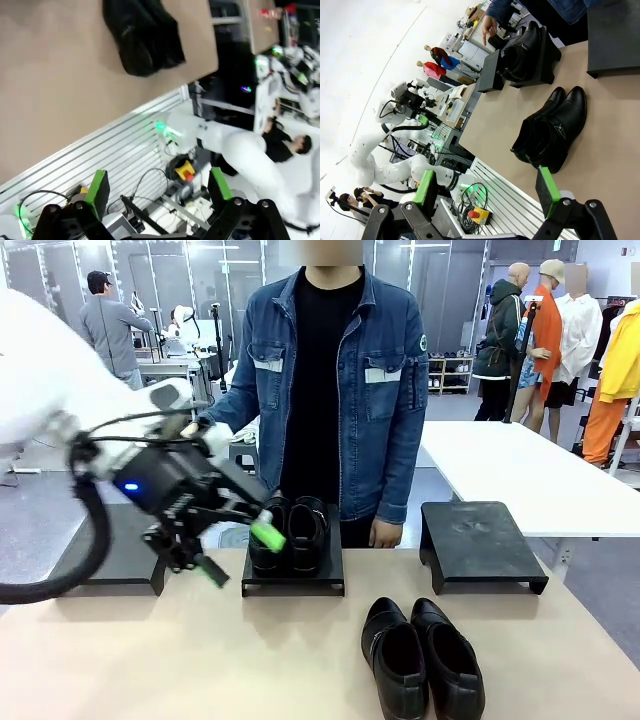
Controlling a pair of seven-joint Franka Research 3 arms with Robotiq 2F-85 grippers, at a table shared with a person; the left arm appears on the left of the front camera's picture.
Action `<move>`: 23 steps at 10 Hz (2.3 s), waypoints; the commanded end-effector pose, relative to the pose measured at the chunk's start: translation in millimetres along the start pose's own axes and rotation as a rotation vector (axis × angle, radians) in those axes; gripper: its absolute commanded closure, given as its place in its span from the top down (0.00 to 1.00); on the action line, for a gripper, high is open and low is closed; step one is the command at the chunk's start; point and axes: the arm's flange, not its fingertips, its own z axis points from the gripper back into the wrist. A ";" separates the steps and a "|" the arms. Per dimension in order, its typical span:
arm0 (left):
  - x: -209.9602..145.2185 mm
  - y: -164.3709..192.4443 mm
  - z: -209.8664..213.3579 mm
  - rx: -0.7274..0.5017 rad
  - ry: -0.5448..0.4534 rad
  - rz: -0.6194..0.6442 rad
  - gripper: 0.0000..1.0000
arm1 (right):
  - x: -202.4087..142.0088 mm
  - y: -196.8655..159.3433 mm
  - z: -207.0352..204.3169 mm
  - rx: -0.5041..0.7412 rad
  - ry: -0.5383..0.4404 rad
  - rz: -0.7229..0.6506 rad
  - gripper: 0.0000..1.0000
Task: Place the shoes on the stand as instructed by the person.
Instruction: Pick up another pair of Shoes and place it on the Shoes Stand indicated by the person.
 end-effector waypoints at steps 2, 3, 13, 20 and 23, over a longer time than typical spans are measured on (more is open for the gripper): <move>33.9 -59.8 -67.2 0.231 -0.033 0.102 1.00 | 1.0 1.0 2.0 0.010 -0.007 0.020 1.00; 41.5 -75.9 -90.5 0.288 -0.057 0.115 1.00 | 1.0 1.0 2.0 0.010 -0.007 0.020 1.00; 90.8 -142.4 -259.4 0.575 -0.302 0.128 1.00 | 1.0 1.0 2.0 0.010 -0.007 0.020 1.00; 92.7 -125.1 -322.8 0.652 -0.256 0.120 1.00 | 1.0 1.0 2.0 0.010 -0.007 0.020 1.00; 94.3 -112.8 -339.2 0.632 -0.238 0.121 1.00 | 1.0 1.0 2.0 0.010 -0.007 0.020 1.00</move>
